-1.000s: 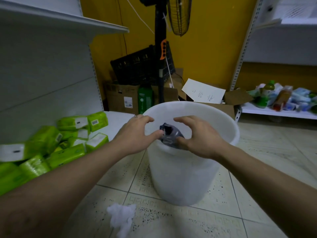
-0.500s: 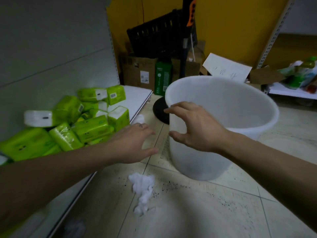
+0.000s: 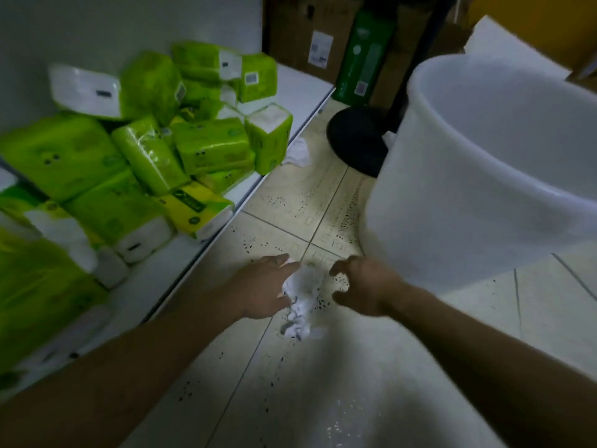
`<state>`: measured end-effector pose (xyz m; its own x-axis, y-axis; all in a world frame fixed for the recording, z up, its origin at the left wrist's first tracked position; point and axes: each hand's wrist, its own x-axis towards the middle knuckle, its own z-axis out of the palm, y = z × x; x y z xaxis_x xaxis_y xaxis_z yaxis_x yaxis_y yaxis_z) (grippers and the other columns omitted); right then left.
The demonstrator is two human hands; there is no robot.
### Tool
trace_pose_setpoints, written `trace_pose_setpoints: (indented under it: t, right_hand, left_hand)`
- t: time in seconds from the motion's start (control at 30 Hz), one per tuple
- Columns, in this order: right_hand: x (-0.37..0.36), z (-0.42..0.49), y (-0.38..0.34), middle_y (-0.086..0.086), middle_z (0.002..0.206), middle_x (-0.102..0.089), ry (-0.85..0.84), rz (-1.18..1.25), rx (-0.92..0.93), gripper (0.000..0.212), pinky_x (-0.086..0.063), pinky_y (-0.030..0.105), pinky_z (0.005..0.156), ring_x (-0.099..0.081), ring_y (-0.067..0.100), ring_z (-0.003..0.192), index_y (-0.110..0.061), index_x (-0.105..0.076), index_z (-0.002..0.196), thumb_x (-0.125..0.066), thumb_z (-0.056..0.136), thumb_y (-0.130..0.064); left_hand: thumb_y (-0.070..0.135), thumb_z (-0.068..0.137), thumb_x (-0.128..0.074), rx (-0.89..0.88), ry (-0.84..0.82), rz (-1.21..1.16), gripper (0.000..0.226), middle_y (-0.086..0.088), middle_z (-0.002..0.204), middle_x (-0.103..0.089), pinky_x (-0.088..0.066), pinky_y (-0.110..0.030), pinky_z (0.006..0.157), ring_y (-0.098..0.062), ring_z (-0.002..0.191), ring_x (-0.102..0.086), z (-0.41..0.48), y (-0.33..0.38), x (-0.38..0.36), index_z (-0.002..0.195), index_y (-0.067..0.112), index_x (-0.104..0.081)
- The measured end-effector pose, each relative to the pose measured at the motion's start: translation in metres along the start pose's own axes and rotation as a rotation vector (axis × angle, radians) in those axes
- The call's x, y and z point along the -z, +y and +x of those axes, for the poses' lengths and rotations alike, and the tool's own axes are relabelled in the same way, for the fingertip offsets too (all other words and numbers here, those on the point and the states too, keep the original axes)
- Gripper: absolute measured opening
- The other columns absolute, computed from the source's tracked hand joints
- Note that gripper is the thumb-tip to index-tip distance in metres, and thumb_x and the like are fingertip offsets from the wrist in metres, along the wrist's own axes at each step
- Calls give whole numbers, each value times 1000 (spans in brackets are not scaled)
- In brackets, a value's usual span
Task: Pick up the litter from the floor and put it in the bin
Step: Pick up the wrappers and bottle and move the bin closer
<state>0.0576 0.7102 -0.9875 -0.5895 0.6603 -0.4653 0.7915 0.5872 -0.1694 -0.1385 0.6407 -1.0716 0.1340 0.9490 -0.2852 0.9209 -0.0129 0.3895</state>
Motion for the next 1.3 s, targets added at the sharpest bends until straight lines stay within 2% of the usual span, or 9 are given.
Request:
trace_pose_setpoints:
  t: [0.13,0.23,0.43,0.63,0.73,0.9,1.07,1.17,1.3]
  right_hand:
    - [-87,8,-31,11,152,-24,-71,117,29,73,-44,37,96,-44,29,125,-36,-23,147,-62,85,-39]
    - [-132,9,-42,13,157,-8,-54,94,2,74,-43,44,100,-32,34,131,-36,-15,149,-56,87,-42]
    - [-161,2,-25,7,143,-44,211,87,-4,50,-46,30,89,-47,22,115,-22,-36,144,-46,95,-23]
    - [-155,-7,-14,-2,124,-59,157,226,55,33,-49,24,85,-60,12,96,-23,-58,125,-53,93,-22]
    - [-127,-10,-12,0,110,-63,157,250,68,15,-44,20,72,-63,15,90,-23,-63,104,-61,89,-23]
    - [-20,-14,-10,-4,93,-65,316,234,114,16,-37,21,55,-54,11,74,-20,-60,93,-70,83,-29]
    - [112,-52,-9,-3,88,-64,447,63,176,23,-40,27,61,-54,16,75,-25,-60,92,-72,79,-39]
    - [180,-85,2,-11,80,-57,637,59,159,22,-36,21,56,-52,7,69,-32,-55,85,-74,77,-40]
    - [223,-117,34,-17,75,-50,889,199,67,21,-32,17,54,-47,0,67,-34,-54,83,-75,78,-34]
  left_hand:
    - [17,90,-54,-8,-38,73,81,11,160,16,-8,-42,116,-20,147,6,18,1,-31,150,37,-4]
    - [9,88,-53,-9,-112,180,85,8,161,6,-13,-44,116,-22,147,0,14,-8,-45,149,37,-1]
    - [10,87,-55,-38,126,182,43,-4,129,-54,-43,-38,95,-23,113,-46,-10,-16,-64,126,26,-52]
    - [13,92,-53,139,128,-162,23,-3,113,-63,-47,-29,82,-19,99,-58,-28,-14,-66,114,18,-62]
    - [9,90,-59,143,210,-273,13,-1,94,-68,-42,-16,63,-12,79,-60,-30,-9,-43,99,15,-67]
    - [15,83,-69,-39,475,-321,5,0,79,-66,-40,-23,64,-14,70,-58,-25,10,43,84,10,-70]
    - [28,75,-77,-106,779,-410,13,4,59,-63,-38,-14,51,1,57,-55,-19,56,156,75,20,-67]
    - [33,76,-74,-186,887,-341,14,12,55,-59,-35,-7,49,9,56,-53,-19,96,217,71,24,-65]
    - [38,79,-71,-285,902,-171,13,9,68,-66,-39,-12,53,-2,63,-57,-15,153,266,83,25,-72]
